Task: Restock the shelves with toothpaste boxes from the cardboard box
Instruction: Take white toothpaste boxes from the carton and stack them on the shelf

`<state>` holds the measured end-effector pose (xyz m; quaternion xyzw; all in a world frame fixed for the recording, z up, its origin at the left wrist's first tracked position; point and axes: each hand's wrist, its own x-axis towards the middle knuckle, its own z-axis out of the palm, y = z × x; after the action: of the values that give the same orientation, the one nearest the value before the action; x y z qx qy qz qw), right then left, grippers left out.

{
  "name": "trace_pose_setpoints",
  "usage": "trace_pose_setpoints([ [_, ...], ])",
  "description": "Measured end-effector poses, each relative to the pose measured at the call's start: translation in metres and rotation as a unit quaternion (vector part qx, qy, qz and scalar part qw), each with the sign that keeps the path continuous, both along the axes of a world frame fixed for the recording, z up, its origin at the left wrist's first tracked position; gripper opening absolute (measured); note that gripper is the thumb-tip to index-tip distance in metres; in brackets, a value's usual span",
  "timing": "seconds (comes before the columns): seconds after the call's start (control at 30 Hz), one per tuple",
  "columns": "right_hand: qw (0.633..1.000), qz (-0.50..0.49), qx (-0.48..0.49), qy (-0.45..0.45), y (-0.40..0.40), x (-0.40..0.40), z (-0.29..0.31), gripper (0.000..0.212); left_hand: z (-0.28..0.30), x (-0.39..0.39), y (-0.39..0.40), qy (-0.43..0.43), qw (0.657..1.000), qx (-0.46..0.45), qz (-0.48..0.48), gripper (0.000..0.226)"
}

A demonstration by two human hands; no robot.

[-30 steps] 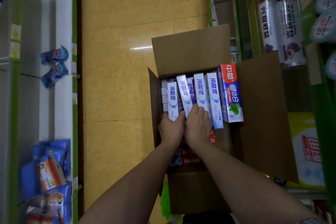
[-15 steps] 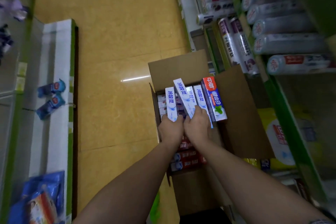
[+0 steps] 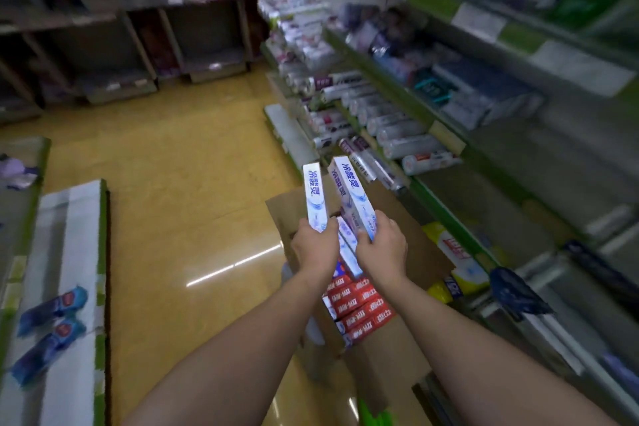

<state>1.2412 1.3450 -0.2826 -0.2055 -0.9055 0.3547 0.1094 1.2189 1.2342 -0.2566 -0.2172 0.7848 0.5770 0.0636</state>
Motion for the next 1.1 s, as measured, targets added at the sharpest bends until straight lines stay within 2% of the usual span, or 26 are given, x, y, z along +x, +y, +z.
trace_pose_setpoints([
  [0.17, 0.997, -0.049, 0.016, 0.051, 0.016, 0.037, 0.057, 0.045, 0.056, 0.027, 0.010, 0.064, 0.997, 0.031, -0.029, 0.027],
  [0.4, 0.981, -0.109, 0.046, 0.153, 0.052, 0.098, 0.122, 0.034, 0.123, 0.079, 0.053, 0.135, 0.984, 0.045, -0.106, 0.030],
  [0.57, 0.966, -0.154, 0.063, 0.196, 0.086, 0.157, 0.155, 0.044, 0.163, 0.132, 0.090, 0.187, 0.970, 0.063, -0.144, 0.024],
  [0.87, 0.931, -0.217, 0.077, 0.283, 0.136, 0.324, 0.205, 0.048, 0.212, 0.274, 0.146, 0.263, 0.933, 0.056, -0.241, 0.025],
  [1.1, 0.901, -0.287, 0.108, 0.306, 0.167, 0.464, 0.234, 0.045, 0.232, 0.402, 0.185, 0.269, 0.910, 0.087, -0.304, 0.025],
])
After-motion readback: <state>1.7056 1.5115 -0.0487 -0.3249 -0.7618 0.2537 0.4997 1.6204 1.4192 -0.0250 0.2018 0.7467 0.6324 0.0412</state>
